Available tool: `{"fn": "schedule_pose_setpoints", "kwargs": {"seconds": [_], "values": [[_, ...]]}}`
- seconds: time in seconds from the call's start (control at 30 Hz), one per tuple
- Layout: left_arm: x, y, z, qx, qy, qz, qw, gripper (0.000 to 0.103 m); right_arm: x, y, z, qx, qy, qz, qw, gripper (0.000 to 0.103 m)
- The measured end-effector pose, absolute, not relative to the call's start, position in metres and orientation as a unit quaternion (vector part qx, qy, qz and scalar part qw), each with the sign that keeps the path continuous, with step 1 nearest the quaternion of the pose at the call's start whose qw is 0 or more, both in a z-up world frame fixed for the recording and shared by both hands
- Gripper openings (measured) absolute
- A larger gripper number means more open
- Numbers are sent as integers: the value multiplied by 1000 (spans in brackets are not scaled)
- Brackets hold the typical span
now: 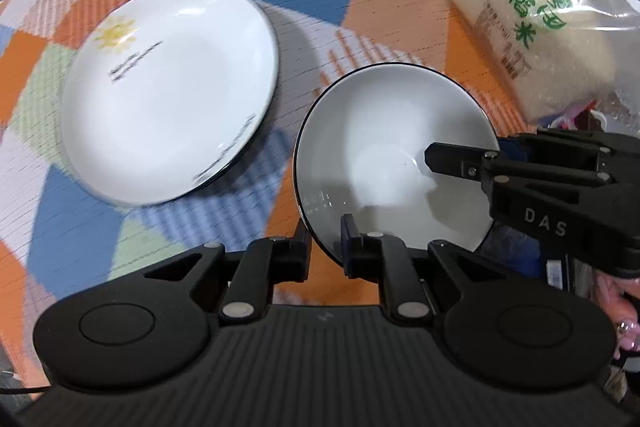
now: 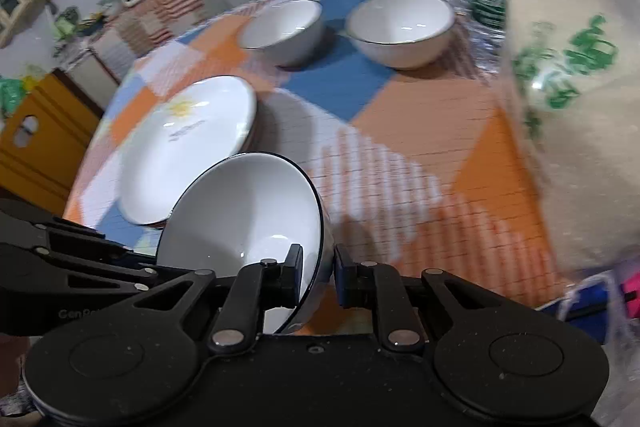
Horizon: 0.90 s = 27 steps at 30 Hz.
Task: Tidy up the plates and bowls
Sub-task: 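Carry the white bowl with the right gripper beside the plate stack and open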
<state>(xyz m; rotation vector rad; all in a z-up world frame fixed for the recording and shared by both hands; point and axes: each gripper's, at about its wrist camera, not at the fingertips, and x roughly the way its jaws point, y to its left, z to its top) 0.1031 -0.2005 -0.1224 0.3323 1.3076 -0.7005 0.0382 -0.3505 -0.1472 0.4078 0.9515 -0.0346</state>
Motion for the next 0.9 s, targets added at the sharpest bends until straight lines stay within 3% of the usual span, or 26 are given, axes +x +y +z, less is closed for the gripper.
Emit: {"fn": "schedule_pose_setpoints", "kwargs": {"seconds": [0.23, 0.7, 0.9], "values": [[98, -158, -116, 148, 607, -306, 718, 13, 38, -317, -146, 207, 461, 28, 863, 20], [113, -122, -169, 133, 651, -256, 702, 14, 58, -275, -188, 179, 509, 56, 840, 20], [110, -120, -168, 133, 639, -261, 711, 14, 63, -272, -188, 161, 503, 58, 847, 20]]}}
